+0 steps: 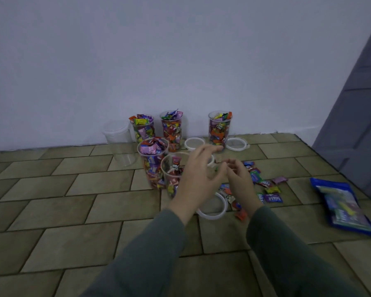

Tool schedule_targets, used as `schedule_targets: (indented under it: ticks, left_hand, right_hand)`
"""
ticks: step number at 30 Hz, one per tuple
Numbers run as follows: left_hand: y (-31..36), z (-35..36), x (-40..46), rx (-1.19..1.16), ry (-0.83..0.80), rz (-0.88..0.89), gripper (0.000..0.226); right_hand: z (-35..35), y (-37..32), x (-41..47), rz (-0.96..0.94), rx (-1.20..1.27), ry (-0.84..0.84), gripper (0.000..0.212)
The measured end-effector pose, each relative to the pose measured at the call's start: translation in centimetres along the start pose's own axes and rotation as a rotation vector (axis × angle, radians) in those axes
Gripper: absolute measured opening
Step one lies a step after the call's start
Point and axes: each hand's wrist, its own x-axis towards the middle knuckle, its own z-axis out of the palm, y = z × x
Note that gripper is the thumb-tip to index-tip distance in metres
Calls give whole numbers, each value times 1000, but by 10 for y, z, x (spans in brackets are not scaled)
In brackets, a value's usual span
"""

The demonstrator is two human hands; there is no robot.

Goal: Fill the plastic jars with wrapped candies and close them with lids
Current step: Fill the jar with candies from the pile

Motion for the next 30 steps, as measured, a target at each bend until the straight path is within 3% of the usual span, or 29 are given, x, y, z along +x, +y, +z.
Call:
schedule_targets:
  ticks: [2, 5, 8, 11, 15, 25, 30]
  left_hand:
    - [-3, 25, -1, 72, -92, -9, 38]
    - [-11, 62, -7, 324, -286, -167, 53]
    - [-10, 95, -14, 474, -543, -352, 67]
    - [-3, 128, -20, 585, -643, -311, 69]
    - [-13, 158, -17, 742, -650, -341, 68]
    - [-37, 189, 19, 701, -612, -500, 64]
    - [-41, 197, 27, 716, -543, -533, 59]
  right_hand:
    - [-16, 15, -3, 14, -236, 125, 7]
    - [-40, 37, -12, 117, -853, 264, 29]
    - [-65, 47, -18, 172, -970, 216, 43]
    - [-92, 57, -13, 198, -1105, 88, 59]
    - [-114, 70, -4, 207, -1265, -64, 70]
    - [-124, 79, 41, 44, -1304, -158, 60]
    - [-123, 80, 57, -26, -1377, -116, 54]
